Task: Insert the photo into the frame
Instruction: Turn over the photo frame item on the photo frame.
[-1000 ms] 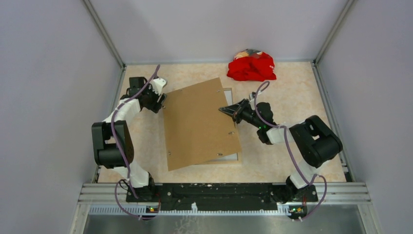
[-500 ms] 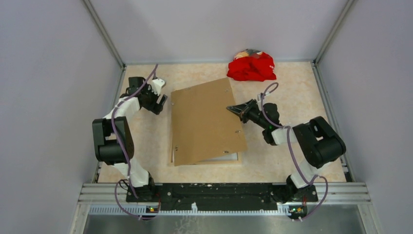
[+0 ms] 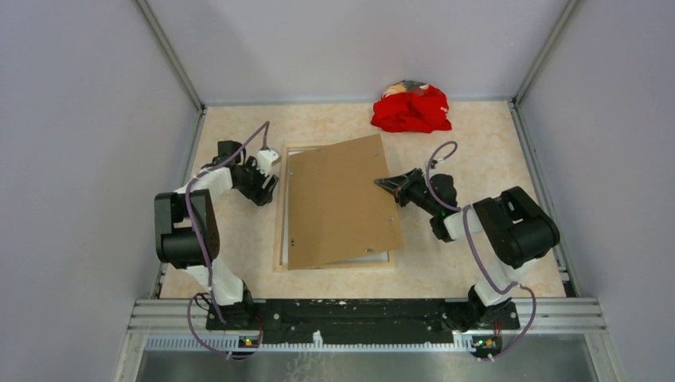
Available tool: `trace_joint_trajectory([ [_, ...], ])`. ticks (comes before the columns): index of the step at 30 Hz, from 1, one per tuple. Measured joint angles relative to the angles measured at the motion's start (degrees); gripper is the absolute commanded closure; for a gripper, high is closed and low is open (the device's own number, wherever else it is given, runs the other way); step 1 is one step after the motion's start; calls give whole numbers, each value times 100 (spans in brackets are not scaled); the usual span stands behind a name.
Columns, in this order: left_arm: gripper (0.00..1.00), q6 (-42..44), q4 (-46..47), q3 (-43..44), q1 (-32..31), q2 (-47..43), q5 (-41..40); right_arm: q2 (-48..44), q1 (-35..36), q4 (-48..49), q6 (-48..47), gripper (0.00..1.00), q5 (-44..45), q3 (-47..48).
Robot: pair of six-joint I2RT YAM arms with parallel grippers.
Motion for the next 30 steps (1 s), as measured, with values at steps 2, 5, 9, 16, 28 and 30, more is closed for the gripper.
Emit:
trace_joint_trajectory([
  [2,30,96,-24,-94,-15,0,52,46,0,26,-4,100,39,0],
  [5,34,205,-83,-229,-35,0,157,98,2,44,-57,100,87,0],
  [9,38,337,-42,-323,-39,-7,280,170,2,31,-136,100,127,7],
  [16,42,420,-37,-343,-35,-7,424,306,37,20,-221,100,195,177],
  [28,45,424,-44,-348,-37,-7,474,640,79,68,-286,100,254,481],
  [30,45,424,-46,-348,-39,-7,481,693,79,90,-302,100,249,525],
])
